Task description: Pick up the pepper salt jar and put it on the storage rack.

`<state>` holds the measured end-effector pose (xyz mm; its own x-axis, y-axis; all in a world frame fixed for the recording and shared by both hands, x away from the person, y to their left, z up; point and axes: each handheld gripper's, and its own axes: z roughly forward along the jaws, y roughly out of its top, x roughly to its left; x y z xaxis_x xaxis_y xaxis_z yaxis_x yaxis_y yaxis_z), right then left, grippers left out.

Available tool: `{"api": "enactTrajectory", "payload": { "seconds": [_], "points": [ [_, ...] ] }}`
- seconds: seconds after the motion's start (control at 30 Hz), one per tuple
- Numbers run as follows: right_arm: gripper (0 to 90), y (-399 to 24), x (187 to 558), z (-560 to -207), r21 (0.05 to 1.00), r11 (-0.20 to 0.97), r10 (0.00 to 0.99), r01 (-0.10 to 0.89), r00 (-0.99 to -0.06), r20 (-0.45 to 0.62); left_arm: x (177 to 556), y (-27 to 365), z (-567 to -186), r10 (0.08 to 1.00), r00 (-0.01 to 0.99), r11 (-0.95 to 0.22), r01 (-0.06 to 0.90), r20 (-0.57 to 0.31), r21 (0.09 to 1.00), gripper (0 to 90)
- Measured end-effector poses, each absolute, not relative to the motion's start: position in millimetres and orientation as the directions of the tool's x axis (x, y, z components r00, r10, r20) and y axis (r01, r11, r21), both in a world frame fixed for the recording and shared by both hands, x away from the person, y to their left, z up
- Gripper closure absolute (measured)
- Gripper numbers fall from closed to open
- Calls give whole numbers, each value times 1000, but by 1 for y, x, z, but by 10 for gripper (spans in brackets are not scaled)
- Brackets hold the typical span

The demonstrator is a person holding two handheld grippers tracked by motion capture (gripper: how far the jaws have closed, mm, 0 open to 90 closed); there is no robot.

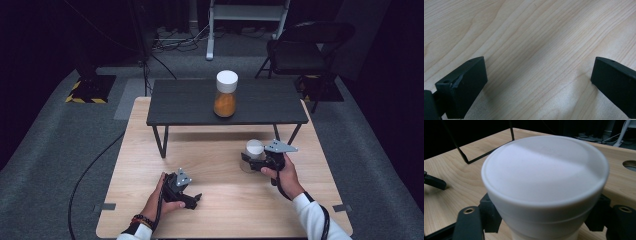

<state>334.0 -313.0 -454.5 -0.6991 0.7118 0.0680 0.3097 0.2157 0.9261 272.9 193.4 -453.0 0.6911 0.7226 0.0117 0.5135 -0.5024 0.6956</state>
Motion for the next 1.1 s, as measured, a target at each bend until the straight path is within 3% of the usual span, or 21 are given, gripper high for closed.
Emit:
{"api": "enactTrajectory", "payload": {
  "seconds": [0.3,0.57,1.1],
  "points": [
    [335,-308,326,-456,934,244,723,260,-691,3,273,193,-453,723,691,-502,514,12,696,4],
    [336,-312,323,-458,942,219,730,256,-683,16,273,194,-453,722,692,-503,513,11,696,4],
    [337,-322,307,-429,950,230,714,212,-700,-16,273,194,-453,722,692,-502,513,11,696,4]
  ]
}}
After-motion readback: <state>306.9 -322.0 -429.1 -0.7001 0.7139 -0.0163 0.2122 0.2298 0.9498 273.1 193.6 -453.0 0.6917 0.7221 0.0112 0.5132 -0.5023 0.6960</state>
